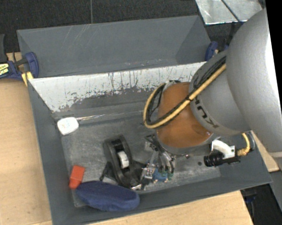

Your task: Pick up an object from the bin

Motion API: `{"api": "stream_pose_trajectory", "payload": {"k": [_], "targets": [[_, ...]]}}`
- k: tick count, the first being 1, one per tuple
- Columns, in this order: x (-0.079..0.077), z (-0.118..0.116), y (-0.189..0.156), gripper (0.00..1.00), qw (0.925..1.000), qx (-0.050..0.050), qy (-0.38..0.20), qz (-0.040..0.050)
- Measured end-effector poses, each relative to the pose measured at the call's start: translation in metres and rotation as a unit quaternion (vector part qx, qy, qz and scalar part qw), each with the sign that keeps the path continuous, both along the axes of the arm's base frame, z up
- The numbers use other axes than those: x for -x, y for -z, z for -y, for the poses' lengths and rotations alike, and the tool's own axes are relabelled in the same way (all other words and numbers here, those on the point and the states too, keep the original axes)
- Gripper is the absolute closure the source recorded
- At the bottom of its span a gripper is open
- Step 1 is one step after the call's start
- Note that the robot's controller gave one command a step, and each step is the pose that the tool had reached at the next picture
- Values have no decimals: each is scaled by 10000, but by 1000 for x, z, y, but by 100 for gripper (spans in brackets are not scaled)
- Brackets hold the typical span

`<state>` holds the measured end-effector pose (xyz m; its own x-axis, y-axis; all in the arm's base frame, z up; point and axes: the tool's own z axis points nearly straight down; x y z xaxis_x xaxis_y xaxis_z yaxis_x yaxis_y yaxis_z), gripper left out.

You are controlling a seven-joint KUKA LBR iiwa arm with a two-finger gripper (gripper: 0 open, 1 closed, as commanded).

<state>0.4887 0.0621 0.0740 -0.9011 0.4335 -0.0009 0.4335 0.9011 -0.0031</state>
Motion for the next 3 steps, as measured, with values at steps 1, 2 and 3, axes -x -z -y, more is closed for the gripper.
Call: {"api": "stream_pose_trajectory", "payload": {"k": [1, 2, 3], "targets": [[-2, 29, 0, 0, 9960, -38, -896, 50], [-7, 31, -3, 100, 9960, -13, -880, 137], [-9, 32, -108, 100, 9960, -13, -888, 53]]}}
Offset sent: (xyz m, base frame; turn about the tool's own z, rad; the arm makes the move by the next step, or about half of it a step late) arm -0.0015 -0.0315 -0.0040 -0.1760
